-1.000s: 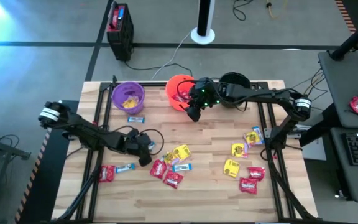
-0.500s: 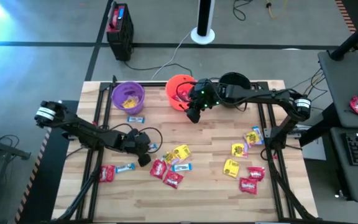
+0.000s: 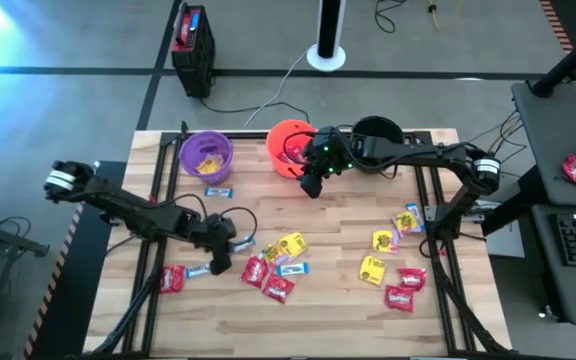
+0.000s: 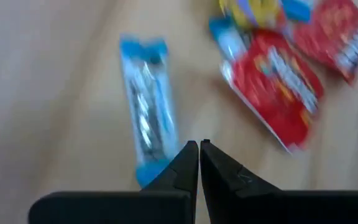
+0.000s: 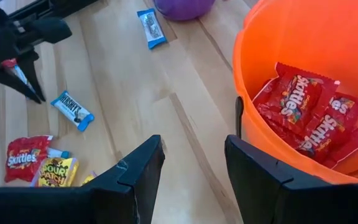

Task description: Sort candy by brand, put in halloween buckets

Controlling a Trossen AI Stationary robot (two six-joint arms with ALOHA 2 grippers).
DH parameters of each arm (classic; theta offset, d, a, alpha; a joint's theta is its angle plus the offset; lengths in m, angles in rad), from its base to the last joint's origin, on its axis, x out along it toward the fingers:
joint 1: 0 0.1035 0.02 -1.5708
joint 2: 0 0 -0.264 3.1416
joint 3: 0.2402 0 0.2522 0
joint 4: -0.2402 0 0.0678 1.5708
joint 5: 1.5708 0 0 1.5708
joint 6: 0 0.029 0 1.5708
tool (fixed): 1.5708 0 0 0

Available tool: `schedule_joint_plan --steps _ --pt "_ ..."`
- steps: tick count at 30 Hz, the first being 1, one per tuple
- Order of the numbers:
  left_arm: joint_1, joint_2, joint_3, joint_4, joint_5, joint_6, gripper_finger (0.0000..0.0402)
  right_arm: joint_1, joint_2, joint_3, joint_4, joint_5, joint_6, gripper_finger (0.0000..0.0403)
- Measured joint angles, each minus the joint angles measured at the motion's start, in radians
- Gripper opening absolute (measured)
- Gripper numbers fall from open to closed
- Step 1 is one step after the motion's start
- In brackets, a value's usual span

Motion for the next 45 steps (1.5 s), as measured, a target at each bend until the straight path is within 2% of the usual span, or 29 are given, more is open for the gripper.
schedule_joint_plan --steps 3,7,12,16,19,26,31,36,39,44,45 --pt "-0.014 -0.022 -0.007 -0.058 0.031 -0.082 0.0011 0.0 0.0 0.0 0.0 0.0 0.0 0.0166" --pt "-0.021 -0.036 -0.007 -0.074 0.008 -0.068 0.0034 0.0 0.0 0.0 0.001 0.0 0.0 0.0166" --pt "-0.022 -0.008 -0.007 -0.079 -0.044 -0.034 0.0094 0.008 0.0 0.0 0.001 -0.003 -0.026 0.0166" --pt "-0.026 0.028 -0.007 -0.06 -0.059 0.005 0.0149 0.037 0.0 0.0 0.012 -0.082 -0.065 0.0166" --pt "-0.026 0.045 -0.006 -0.053 -0.104 0.008 0.0184 0.068 0.0 0.0 0.009 -0.082 -0.088 0.0166" --pt "-0.026 0.087 -0.005 0.0 -0.116 0.036 0.0225 0.089 0.0 0.0 0.009 -0.02 -0.067 0.0166" --pt "-0.027 0.159 -0.008 0.0 -0.138 0.034 0.0221 0.09 0.0 0.0 0.009 -0.018 -0.057 0.0166" --pt "-0.03 0.205 -0.003 0.004 -0.148 0.027 0.0193 0.09 0.0 0.0 0.009 -0.016 -0.057 0.0166" --pt "-0.03 0.203 -0.004 0.001 -0.149 0.025 0.0157 0.09 0.0 0.0 0.009 -0.015 -0.053 0.0166" --pt "-0.03 0.187 -0.008 0.0 -0.16 0.014 0.007 0.09 0.001 0.0 0.009 -0.015 -0.05 0.0166" --pt "-0.03 0.183 -0.009 0.0 -0.163 0.011 0.0067 0.09 0.001 0.0 0.009 -0.015 -0.05 0.0166"
